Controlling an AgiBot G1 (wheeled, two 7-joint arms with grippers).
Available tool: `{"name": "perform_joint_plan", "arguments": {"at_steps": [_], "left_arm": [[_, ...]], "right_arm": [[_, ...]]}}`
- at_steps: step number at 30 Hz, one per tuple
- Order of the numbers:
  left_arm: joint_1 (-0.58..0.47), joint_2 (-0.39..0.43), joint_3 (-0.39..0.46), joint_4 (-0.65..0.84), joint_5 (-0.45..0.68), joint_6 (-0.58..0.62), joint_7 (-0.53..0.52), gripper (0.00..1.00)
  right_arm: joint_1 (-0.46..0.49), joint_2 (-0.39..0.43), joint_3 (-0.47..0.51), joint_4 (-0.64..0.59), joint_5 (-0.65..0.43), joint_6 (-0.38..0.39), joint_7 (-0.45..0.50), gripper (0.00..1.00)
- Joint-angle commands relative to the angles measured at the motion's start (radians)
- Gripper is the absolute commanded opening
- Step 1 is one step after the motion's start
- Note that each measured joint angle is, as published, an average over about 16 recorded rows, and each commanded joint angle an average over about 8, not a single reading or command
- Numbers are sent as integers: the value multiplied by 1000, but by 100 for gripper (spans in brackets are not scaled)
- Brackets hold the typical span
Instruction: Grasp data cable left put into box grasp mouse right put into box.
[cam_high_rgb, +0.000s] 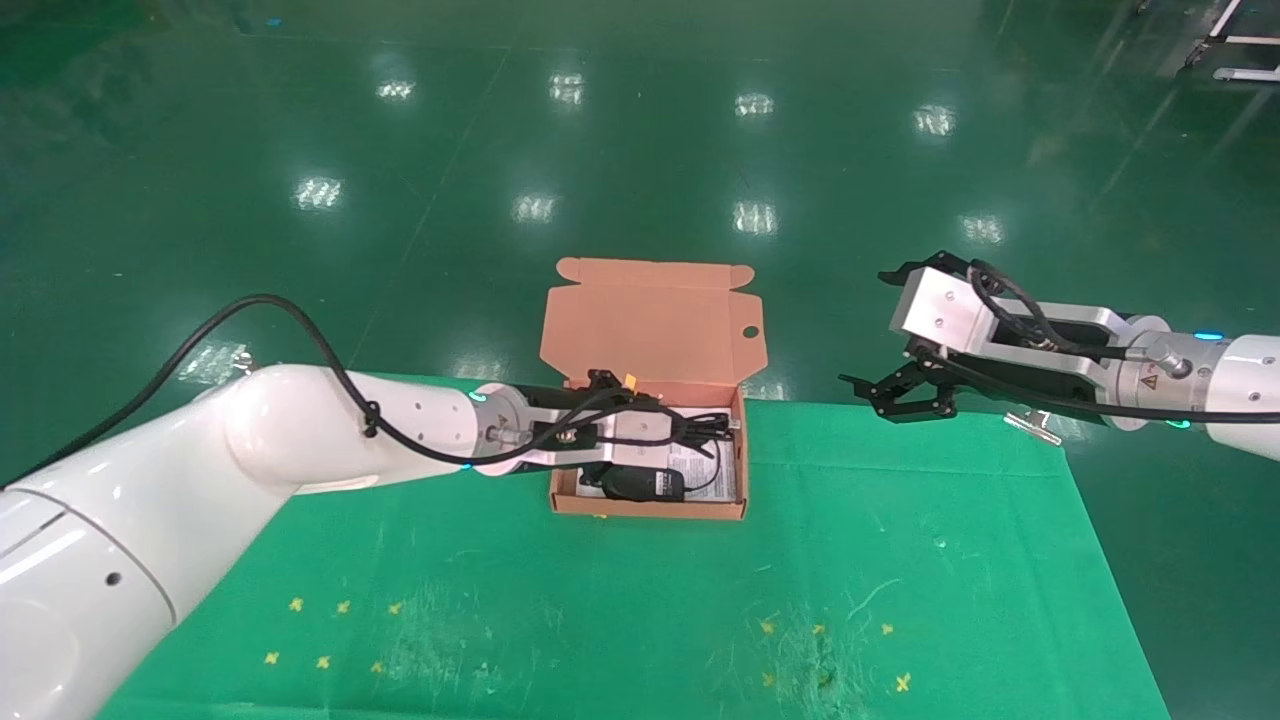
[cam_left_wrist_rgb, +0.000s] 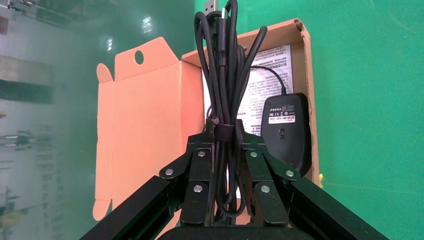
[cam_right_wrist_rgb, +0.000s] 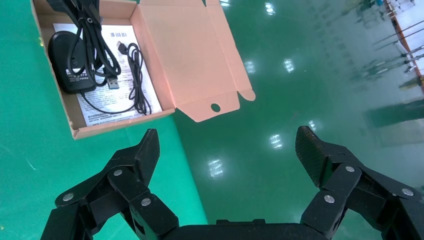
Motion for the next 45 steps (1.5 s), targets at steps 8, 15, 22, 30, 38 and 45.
{"name": "perform_joint_plan", "arguments": {"at_steps": [8,15,22,30,38,45], "left_arm": [[-2,-1,3,-1,-3,-1,1,100],[0,-22,-1,-26,-7,1,-6,100],[-50,-49,-25,-48,-42,-10,-42,100],[-111,-76,-59,-73,-73,-5,-51,100],[-43,-162,-156,-153,-168,101,-101,100],[35,-248,-253,-233,-262,209,-153,100]], "right_arm": [[0,1,-2,3,-3,0,1,100],[3,-1,2,-1,-1,2,-2,100],[37,28,22,36,-5,15,-20,100],[62,72,29,81,-24,-3,-42,100],[8,86,86,106,53,-85,-17,100],[-56,97,152,130,143,-175,12,100]]}}
